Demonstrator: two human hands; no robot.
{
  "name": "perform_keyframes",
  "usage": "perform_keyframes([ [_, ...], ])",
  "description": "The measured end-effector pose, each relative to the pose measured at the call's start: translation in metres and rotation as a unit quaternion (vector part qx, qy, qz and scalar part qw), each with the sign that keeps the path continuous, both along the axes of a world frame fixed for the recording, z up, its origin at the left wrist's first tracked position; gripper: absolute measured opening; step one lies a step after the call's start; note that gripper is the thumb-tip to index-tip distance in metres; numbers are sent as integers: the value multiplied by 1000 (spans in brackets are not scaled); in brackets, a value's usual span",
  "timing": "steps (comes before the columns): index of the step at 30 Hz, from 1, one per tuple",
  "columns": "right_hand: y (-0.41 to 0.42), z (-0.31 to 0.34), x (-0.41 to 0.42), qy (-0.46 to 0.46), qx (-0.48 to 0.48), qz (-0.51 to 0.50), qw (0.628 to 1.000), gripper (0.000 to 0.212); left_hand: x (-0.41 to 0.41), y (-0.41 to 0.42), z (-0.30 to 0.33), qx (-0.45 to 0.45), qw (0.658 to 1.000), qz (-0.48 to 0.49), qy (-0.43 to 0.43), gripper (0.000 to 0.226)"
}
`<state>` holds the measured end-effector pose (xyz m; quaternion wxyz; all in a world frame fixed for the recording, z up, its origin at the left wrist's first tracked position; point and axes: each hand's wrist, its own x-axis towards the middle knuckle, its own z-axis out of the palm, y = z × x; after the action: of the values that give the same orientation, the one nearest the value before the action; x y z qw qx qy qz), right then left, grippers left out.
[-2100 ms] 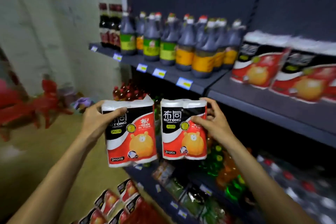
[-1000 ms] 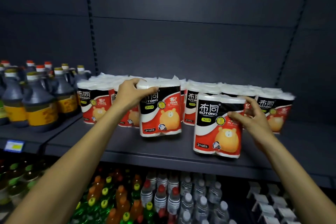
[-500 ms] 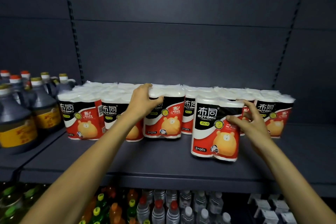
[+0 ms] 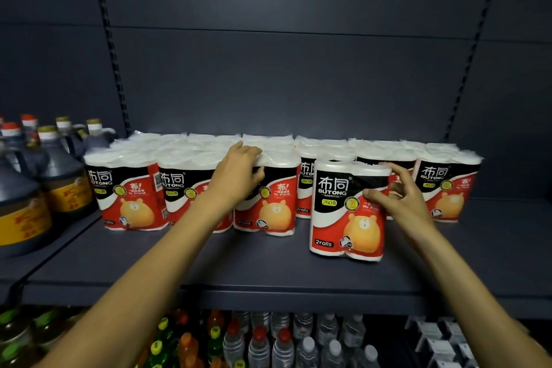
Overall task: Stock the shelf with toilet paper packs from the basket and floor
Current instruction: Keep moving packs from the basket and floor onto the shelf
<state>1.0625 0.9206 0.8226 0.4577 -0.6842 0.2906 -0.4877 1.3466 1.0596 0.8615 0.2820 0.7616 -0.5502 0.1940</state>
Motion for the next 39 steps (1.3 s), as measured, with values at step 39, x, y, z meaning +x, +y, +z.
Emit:
perform_keyframes([
  [39, -7, 8, 30, 178, -148, -102, 967, 88, -35, 68, -18, 94, 976, -33, 191, 55],
])
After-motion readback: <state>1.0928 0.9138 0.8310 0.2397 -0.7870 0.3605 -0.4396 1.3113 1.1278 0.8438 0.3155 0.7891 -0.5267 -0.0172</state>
